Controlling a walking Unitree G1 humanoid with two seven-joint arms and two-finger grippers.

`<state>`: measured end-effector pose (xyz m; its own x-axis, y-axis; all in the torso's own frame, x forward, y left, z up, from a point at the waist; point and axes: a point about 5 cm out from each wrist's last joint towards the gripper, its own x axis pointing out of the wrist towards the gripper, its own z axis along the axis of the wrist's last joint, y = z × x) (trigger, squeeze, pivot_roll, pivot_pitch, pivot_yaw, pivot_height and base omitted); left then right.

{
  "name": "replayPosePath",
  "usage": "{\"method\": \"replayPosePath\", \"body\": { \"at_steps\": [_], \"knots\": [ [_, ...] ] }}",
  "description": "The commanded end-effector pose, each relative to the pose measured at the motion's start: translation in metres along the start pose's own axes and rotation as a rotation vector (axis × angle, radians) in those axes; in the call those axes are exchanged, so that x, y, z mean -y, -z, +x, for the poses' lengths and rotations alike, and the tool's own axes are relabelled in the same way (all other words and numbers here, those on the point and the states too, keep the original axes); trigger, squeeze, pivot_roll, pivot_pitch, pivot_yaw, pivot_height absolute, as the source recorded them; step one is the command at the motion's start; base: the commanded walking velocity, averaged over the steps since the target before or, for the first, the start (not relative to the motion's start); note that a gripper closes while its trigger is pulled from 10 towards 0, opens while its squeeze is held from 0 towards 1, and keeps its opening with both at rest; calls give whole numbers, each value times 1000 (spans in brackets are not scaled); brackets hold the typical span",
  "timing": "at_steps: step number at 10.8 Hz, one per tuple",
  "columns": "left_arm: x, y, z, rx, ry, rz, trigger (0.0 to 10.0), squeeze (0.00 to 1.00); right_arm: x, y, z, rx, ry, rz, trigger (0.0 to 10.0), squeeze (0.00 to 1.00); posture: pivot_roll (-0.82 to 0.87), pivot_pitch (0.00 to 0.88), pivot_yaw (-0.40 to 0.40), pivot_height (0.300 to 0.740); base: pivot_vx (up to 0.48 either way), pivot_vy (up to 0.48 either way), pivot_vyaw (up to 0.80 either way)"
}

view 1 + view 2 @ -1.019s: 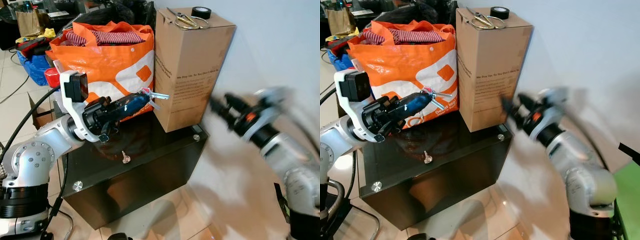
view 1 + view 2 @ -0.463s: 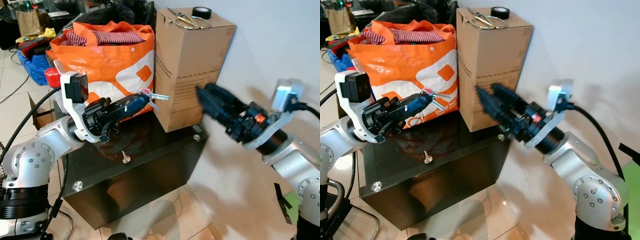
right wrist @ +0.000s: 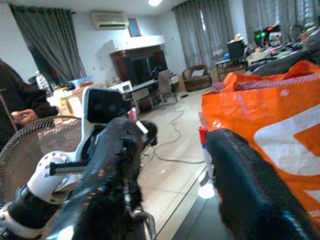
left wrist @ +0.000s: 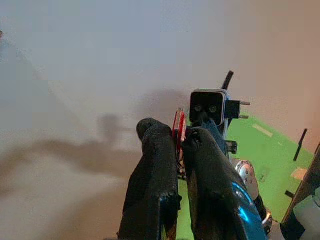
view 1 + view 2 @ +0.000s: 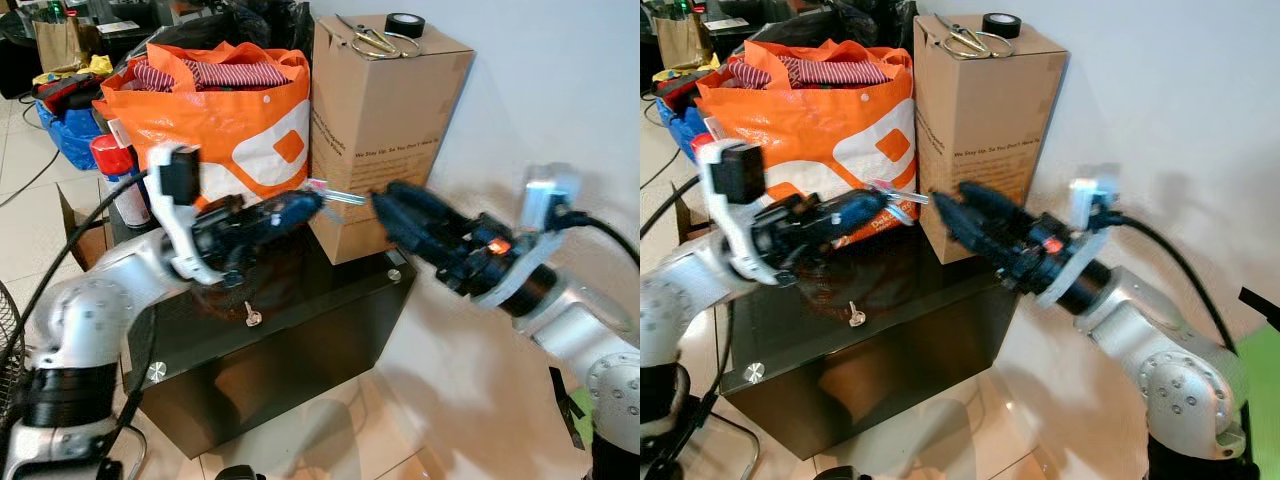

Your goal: Hang keys on a hook

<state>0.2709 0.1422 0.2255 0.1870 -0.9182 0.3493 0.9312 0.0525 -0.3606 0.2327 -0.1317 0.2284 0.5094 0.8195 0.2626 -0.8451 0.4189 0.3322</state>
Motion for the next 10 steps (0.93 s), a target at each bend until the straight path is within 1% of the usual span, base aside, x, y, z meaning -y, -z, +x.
{"method": "replayPosePath", "body": {
  "at_steps": [1, 2, 4, 5, 6, 7, 9, 10],
  "knots": [
    [-2, -1, 4, -14, 5, 19, 0, 27, -4, -3, 2, -17, -18, -25, 1176, 0, -84, 0, -41, 740, 0, 0, 0],
    [-3, -1, 6, -16, 9, 20, 0, 27, -6, -2, 3, -19, -26, -29, 3412, 0, -87, 0, -39, 740, 0, 0, 0],
    [-5, 0, 9, -22, 17, 20, 0, 31, -8, -3, 5, -18, -34, -35, 4902, 0, -92, 0, -36, 740, 0, 0, 0],
    [-6, 1, 10, -26, 18, 20, 0, 27, -8, -4, 6, -16, -36, -38, 4980, 0, -93, 0, -35, 740, 0, 0, 0],
    [-6, 3, 11, -32, 19, 18, 0, 24, -9, -5, 7, -12, -44, -43, 5373, 0, -96, 0, -36, 740, 0, 0, 0],
    [-7, 6, 12, -46, 24, 14, 0, 27, -10, -5, 8, -11, -51, -46, 6706, 0, -95, 0, -37, 740, 0, 0, 0],
    [-7, 9, 14, -57, 28, 19, 0, 27, -11, -4, 10, -24, -58, -48, 6392, 0, -97, 0, -36, 740, 0, 0, 0],
    [-8, 8, 15, -55, 27, 23, 0, 27, -12, -3, 10, -30, -60, -48, 5765, 0, -97, 0, -36, 740, 0, 0, 0]
  ]
}}
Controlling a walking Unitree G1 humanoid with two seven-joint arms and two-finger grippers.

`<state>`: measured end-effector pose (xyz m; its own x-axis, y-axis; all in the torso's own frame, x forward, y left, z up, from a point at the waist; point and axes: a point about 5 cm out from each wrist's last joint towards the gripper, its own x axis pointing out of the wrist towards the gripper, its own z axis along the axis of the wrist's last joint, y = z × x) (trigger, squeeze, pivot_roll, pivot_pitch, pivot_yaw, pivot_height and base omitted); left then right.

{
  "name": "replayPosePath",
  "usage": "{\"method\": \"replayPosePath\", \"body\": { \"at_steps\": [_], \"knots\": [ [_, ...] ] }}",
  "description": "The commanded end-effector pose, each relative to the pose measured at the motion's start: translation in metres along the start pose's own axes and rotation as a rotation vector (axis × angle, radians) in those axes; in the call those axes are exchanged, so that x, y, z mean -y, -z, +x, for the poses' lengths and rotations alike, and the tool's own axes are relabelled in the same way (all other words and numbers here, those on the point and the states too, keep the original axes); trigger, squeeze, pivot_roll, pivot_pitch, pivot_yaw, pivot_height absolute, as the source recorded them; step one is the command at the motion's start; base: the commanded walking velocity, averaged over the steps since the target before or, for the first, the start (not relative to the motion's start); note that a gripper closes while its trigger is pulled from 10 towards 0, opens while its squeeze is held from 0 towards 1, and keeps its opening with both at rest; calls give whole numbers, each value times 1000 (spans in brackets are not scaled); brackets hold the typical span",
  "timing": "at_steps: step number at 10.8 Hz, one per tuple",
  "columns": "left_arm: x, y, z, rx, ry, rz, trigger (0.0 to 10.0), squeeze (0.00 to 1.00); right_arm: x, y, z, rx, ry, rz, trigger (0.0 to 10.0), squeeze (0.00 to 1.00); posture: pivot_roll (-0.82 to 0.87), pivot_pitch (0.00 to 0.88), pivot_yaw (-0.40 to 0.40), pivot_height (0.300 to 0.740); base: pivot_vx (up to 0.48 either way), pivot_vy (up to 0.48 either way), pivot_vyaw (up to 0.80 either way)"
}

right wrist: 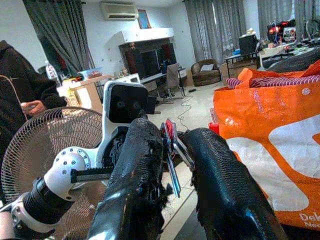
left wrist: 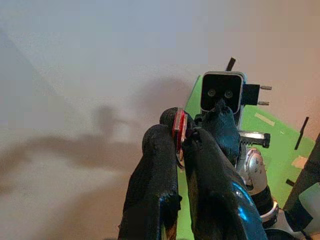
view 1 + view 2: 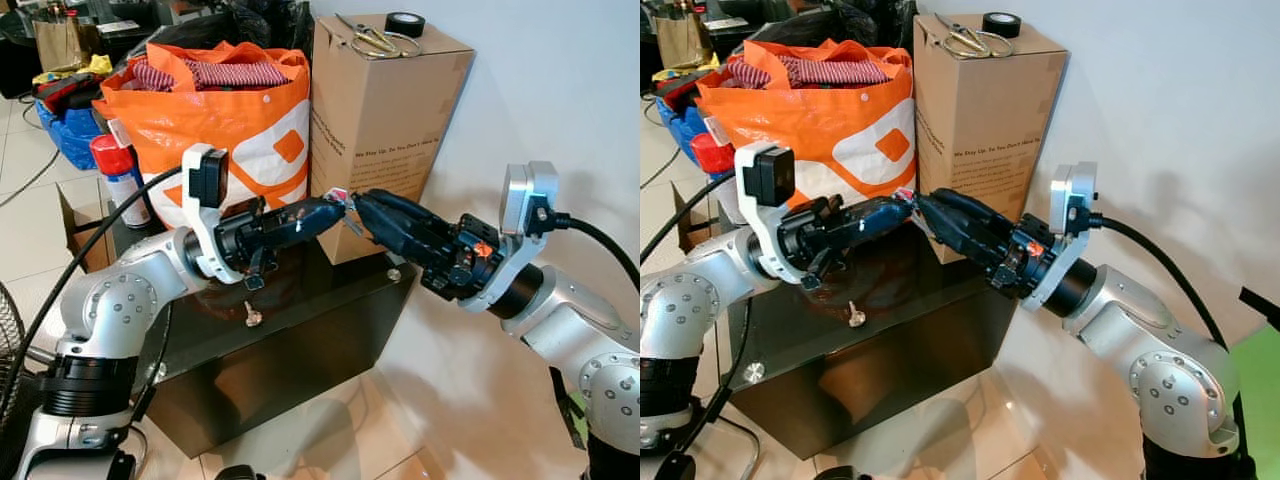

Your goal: Hang keys on a hook

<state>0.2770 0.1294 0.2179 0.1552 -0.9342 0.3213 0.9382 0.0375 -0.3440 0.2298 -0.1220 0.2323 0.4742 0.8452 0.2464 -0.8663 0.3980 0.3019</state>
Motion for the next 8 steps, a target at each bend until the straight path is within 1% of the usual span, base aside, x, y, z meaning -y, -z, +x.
{"method": "replayPosePath", "body": {
  "at_steps": [1, 2, 3, 4, 6, 7, 8],
  "knots": [
    [-1, -3, 6, -9, 8, 17, 0, 27, -4, -2, 3, -11, -23, -25, 5255, 0, -100, 0, -34, 740, 0, 0, 0],
    [-2, -3, 7, -3, 10, 19, 0, 31, -5, -1, 3, -14, -21, -25, 4980, 0, -100, 0, -34, 740, 0, 0, 0],
    [-2, -3, 10, -1, 17, 21, 0, 31, -5, 0, 3, -18, -21, -23, 4353, 0, -100, 0, -34, 740, 0, 0, 0],
    [-2, -3, 11, -2, 19, 21, 0, 27, -5, 0, 4, -18, -21, -23, 4039, 0, -103, 0, -33, 740, 0, 0, 0],
    [-2, -1, 13, -4, 30, 14, 0, 27, -5, -1, 5, -13, -21, -22, 706, 0, -104, 0, -32, 740, 0, 0, 0],
    [-2, -1, 13, -5, 28, 13, 0, 31, -5, -1, 5, -13, -25, -19, 0, 0, -101, 0, -31, 740, 0, 0, 0],
    [-3, -1, 13, -5, 27, 14, 0, 31, -5, -1, 5, -13, -29, -18, 0, 0, -101, 0, -31, 740, 0, 0, 0]
  ]
}}
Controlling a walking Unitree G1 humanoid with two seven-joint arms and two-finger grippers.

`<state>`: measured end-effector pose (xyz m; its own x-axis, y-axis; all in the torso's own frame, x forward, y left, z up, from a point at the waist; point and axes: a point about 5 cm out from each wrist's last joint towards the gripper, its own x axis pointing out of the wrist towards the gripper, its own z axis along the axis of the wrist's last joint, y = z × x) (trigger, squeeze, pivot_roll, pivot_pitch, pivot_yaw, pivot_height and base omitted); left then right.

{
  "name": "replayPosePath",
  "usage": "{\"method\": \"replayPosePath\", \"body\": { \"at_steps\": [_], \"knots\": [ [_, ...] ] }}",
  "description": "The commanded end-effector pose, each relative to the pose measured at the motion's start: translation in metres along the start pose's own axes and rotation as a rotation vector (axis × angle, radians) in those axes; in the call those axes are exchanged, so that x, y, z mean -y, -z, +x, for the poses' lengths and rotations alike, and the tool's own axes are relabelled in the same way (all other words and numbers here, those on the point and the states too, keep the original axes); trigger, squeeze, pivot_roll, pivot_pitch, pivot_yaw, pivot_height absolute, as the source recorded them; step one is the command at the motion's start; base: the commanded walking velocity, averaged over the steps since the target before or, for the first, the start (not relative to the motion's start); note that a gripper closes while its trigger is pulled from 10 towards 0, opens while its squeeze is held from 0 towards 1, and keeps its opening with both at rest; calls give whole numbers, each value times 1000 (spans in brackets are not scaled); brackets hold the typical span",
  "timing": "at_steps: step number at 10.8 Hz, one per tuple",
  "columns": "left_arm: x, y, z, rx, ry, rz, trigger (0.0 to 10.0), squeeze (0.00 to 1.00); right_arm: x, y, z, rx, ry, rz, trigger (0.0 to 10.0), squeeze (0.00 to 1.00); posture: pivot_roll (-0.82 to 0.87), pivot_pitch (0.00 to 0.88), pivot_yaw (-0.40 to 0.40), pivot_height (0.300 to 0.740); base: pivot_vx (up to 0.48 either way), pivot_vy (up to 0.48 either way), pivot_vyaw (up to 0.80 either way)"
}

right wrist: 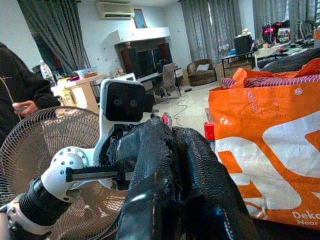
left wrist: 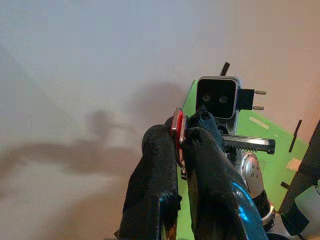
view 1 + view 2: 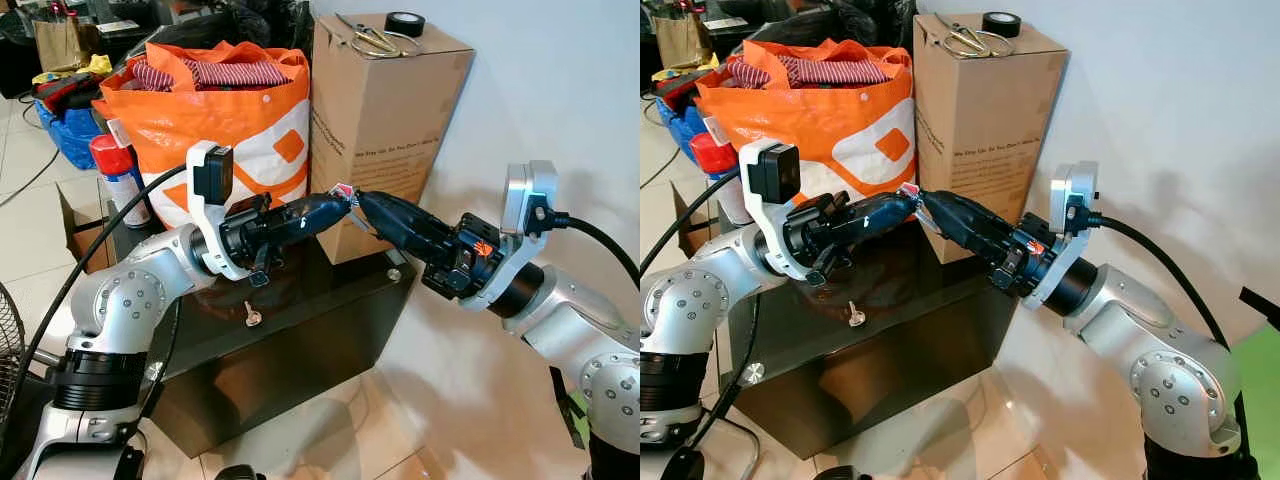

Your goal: Hang keys on a hook

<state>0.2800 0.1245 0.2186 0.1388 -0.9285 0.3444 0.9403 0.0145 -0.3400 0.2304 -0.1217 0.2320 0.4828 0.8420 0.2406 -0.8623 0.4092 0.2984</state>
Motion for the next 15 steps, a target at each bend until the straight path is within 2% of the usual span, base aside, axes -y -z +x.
{"method": "replayPosePath", "body": {
  "at_steps": [1, 6, 7, 8, 9, 10, 15],
  "knots": [
    [-1, -1, 7, -24, 1, 20, 0, 27, -7, -1, 5, -9, -45, -10, 0, 0, -102, 0, -30, 740, 0, 0, 0],
    [-3, 0, 8, -33, -1, 25, 0, 27, -8, 2, 4, -21, -44, -9, 0, 0, -107, 0, -27, 740, 0, 0, 0],
    [-5, 1, 8, -46, -24, 47, 9451, 0, -6, 2, 3, -27, -34, -8, 0, 0, -106, 0, -32, 740, 0, 0, 0],
    [-7, 1, 7, -45, -40, 52, 10000, 0, -6, 2, 3, -28, -30, -7, 0, 0, -106, 0, -32, 740, 0, 0, 0],
    [-8, 0, 7, -42, -46, 47, 10000, 600, -5, 2, 3, -29, -27, -7, 0, 0, -105, 0, -36, 740, 0, 0, 0],
    [-8, 0, 5, -36, -51, 34, 10000, 1000, -4, 2, 2, -30, -24, -7, 0, 0, -103, 0, -37, 740, 0, 0, 0],
    [-6, -5, 1, -17, -52, 39, 10000, 1000, 1, 2, -1, -30, 11, -12, 0, 0, -104, 0, -35, 740, 0, 0, 0]
  ]
}}
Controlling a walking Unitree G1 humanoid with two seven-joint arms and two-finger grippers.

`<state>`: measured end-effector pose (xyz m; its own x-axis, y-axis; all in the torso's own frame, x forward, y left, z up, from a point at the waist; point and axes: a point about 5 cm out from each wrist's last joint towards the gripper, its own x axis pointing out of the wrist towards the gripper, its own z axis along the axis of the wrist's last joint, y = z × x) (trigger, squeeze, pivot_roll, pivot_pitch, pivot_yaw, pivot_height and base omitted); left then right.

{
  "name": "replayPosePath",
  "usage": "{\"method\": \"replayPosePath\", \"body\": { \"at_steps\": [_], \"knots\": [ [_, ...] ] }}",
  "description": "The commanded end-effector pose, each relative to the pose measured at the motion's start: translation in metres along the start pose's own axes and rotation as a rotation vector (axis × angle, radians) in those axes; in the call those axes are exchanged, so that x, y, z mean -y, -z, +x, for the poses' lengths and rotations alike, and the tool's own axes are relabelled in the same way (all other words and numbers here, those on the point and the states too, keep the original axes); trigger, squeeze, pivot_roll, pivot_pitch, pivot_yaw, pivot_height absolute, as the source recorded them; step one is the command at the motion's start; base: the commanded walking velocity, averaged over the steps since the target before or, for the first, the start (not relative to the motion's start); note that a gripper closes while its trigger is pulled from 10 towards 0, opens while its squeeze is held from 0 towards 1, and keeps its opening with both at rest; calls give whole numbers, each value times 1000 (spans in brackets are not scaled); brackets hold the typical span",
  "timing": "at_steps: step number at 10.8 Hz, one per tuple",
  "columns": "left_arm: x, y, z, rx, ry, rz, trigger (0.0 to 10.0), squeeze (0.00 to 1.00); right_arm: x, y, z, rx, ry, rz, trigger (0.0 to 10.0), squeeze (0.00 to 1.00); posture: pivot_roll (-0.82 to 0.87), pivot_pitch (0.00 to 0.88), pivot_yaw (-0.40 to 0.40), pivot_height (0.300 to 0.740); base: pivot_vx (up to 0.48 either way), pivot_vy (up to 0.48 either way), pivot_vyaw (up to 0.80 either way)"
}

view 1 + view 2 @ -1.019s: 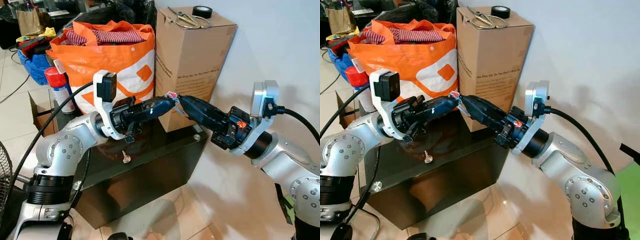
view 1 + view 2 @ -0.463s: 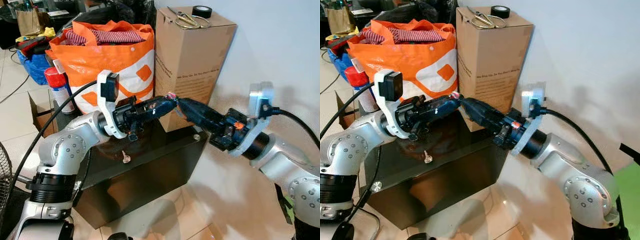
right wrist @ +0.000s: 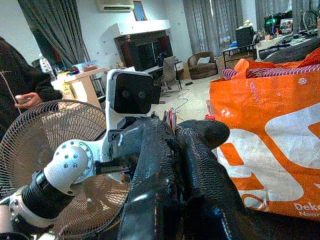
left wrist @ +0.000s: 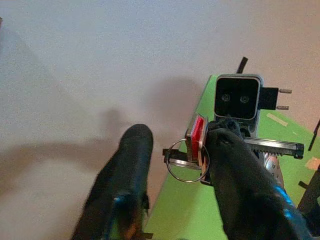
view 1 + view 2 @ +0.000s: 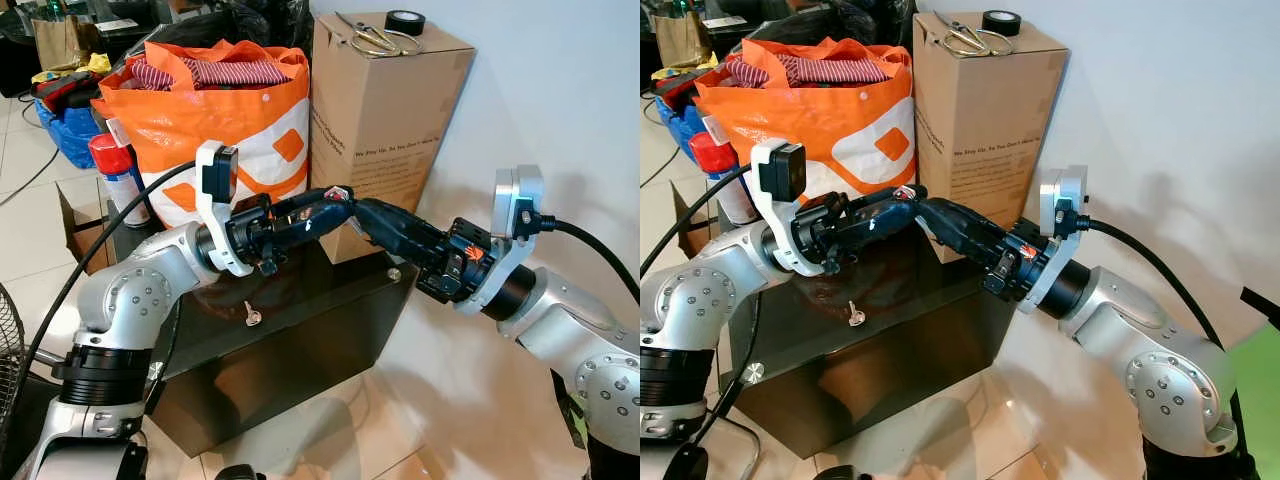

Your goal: Hang keys on a hook

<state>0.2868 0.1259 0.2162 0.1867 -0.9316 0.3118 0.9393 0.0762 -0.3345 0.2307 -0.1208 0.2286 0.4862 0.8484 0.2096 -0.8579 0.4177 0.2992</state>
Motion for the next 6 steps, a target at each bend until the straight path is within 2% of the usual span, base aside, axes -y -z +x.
{"method": "replayPosePath", "body": {
  "at_steps": [1, 4, 6],
  "knots": [
    [2, -6, -1, 5, -4, 17, 10000, 1000, 3, -1, -3, -3, 19, -12, 0, 0, -104, 0, -34, 740, 0, 0, 0],
    [8, -18, -25, 42, -82, 54, 10000, 1000, 18, 5, -16, -50, 144, -7, 0, 0, -93, 0, -35, 740, 0, 0, 0],
    [14, -20, -40, 23, -153, 83, 10000, 1000, 26, 14, -19, -85, 227, 7, 0, 0, -91, 0, -29, 740, 0, 0, 0]
  ]
}}
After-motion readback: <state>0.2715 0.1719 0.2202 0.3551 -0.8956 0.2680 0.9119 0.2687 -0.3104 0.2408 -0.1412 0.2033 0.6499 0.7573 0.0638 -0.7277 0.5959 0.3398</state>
